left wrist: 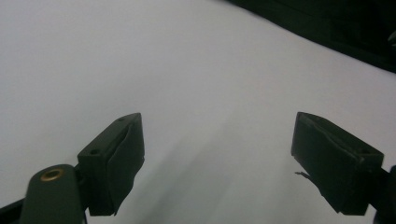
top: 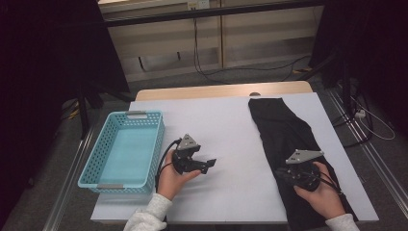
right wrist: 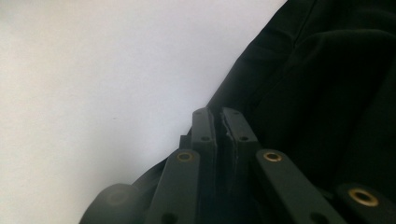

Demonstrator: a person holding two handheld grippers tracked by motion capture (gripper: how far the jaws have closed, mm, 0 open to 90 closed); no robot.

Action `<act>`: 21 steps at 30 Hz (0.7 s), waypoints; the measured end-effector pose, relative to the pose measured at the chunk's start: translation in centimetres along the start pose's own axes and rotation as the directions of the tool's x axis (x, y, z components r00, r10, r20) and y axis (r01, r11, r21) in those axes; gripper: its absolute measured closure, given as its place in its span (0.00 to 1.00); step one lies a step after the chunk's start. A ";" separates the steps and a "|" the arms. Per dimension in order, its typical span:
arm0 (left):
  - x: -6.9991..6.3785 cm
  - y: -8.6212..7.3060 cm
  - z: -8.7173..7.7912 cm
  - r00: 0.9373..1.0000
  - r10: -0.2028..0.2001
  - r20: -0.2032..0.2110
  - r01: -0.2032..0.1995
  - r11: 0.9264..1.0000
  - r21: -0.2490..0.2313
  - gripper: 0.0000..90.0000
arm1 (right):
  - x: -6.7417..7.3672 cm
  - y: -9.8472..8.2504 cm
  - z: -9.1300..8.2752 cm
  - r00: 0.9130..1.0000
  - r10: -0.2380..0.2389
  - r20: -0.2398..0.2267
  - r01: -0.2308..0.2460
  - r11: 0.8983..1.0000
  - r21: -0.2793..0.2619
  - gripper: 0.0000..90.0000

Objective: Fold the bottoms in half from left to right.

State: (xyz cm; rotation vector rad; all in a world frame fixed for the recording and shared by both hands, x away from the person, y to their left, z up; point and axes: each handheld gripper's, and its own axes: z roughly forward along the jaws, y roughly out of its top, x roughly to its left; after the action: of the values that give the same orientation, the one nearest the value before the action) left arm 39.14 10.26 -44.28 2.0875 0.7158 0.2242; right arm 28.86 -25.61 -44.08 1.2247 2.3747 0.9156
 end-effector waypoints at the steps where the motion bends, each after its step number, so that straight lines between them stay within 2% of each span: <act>1: 0.0 0.0 0.0 1.000 -0.002 -0.004 0.002 1.000 -0.002 0.19 | -0.1 -0.1 -0.2 1.000 0.003 -0.003 -0.003 1.000 -0.006 0.96; 8: 0.0 0.1 0.1 1.000 -0.001 0.002 0.001 1.000 -0.002 0.19 | -0.9 -0.9 -2.0 0.999 0.041 -0.017 -0.042 0.998 -0.038 0.96; 13: 0.0 0.2 0.1 1.000 -0.004 0.002 0.004 1.000 -0.007 0.19 | -0.5 -1.2 -2.3 0.999 0.017 -0.046 -0.017 1.000 -0.004 0.96; 17: 0.1 0.2 0.1 1.000 -0.005 0.004 0.005 1.000 -0.007 0.19 | 0.3 -1.3 -2.2 0.997 -0.023 -0.068 0.026 0.999 0.037 0.96; 19: 0.2 0.2 0.0 1.000 0.002 0.002 -0.002 1.000 -0.008 0.19 | 0.6 -1.2 -2.1 0.996 -0.035 -0.079 0.038 0.998 0.043 0.92; 21: 0.2 0.2 -0.1 1.000 -0.002 -0.001 0.002 1.000 -0.012 0.19 | 0.8 -0.9 -2.1 0.997 -0.042 -0.068 0.044 0.999 0.028 0.81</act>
State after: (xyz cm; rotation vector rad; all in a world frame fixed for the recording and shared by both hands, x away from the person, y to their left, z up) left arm 39.36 10.36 -44.04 2.0755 0.7153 0.2274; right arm 26.68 -26.20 -43.11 1.1655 2.4656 0.9259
